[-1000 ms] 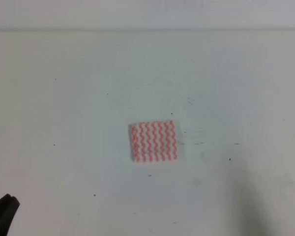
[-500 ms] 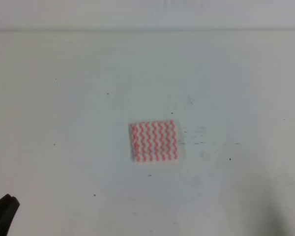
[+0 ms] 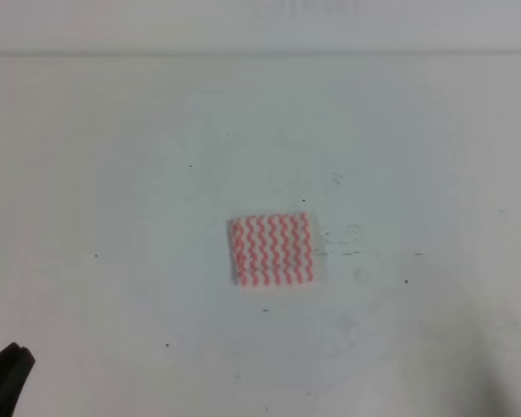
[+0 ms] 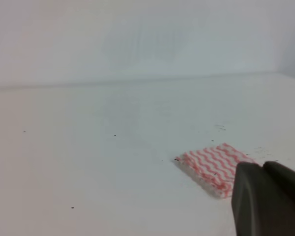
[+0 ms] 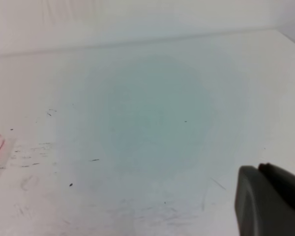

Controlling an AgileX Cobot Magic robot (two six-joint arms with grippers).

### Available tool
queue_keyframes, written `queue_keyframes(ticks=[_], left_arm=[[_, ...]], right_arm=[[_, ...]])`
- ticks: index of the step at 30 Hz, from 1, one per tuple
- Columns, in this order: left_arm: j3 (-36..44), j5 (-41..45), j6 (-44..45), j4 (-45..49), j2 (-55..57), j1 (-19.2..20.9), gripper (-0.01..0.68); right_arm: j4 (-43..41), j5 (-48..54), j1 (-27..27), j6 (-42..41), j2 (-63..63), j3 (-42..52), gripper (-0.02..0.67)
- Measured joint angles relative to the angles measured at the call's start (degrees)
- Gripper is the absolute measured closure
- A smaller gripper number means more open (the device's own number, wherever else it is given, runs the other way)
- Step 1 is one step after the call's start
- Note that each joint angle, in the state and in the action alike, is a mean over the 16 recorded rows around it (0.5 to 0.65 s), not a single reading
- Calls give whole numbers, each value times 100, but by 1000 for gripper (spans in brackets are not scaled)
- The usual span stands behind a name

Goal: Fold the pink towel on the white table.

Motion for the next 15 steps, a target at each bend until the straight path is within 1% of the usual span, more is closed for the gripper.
queue_keyframes(ticks=[15], left_arm=[[0, -36, -35, 135, 1, 8, 677]], right_arm=[[1, 4, 1, 0, -5, 0, 667]])
